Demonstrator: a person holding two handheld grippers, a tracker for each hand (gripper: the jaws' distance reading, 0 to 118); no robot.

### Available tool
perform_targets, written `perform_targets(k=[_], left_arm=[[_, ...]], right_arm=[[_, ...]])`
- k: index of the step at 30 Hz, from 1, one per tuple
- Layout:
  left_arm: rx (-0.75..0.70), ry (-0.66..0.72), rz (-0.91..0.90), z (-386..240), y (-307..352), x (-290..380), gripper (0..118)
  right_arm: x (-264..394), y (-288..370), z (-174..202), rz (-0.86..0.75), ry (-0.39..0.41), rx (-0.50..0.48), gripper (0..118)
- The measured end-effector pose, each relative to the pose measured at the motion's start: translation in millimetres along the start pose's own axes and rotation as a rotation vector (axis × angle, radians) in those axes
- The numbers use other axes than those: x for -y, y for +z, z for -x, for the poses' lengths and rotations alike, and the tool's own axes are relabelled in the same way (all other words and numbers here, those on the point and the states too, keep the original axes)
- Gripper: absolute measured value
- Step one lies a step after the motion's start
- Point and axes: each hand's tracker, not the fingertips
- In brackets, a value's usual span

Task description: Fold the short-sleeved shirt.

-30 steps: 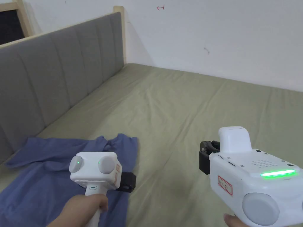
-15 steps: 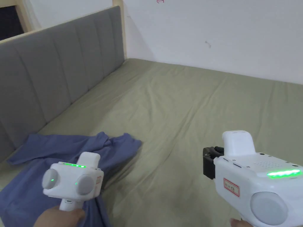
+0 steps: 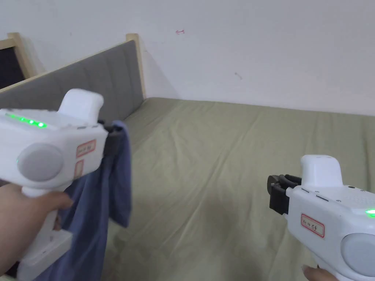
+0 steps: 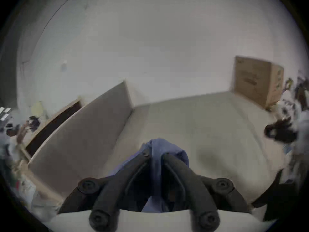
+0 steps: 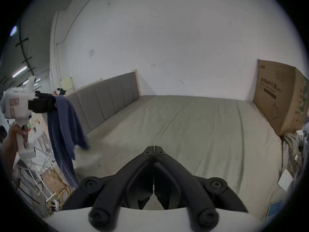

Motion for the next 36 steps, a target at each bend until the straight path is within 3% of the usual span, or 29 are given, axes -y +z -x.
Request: perform_targets(k=[6,13,20,22,23,24,25,30,33,36], left_arm=[[0.345,0.048,-0.112,-114.2,-30.6,-57.9,4],[0.606,0.044,0.026,-235.9,-83.1,-49.9,4],[0.684,0.059,0.666,-325.3,-188.9,75.6,9],[0.654,0.039,0.774,-334.9,-203.6,109.1,17],[0.647,0.040,0.800,-337.2,-208.1,122.8,30],[0.642,0.057,0.793,-335.4,-207.2,130.5,72],[0.644,0.062,0.797,-333.1,-208.5,136.9,98],[0.621,0.164,0.594,-292.8,-188.4,98.5,98],[0.613,0.226,0.405,-251.6,-160.6,55.5,113],[0.507,0.232,0.217,-202.0,-122.1,31.4,115]], right_arm=[[-12.3,56.9,-53.8,-0.088,-0.016,0.159,0],[-1.0,102.9,-120.0,-0.094,-0.052,0.338,0],[34.2,96.7,-166.5,-0.014,-0.157,0.415,0],[43.9,90.6,-171.9,0.019,-0.171,0.413,0],[47.8,88.0,-173.5,0.031,-0.180,0.409,0],[51.3,86.1,-174.7,0.040,-0.189,0.404,0],[55.0,84.0,-176.0,0.049,-0.199,0.399,0],[59.0,74.5,-175.7,0.071,-0.222,0.391,0],[52.7,73.6,-171.4,0.059,-0.225,0.375,0],[43.5,75.8,-165.2,0.031,-0.209,0.364,0]])
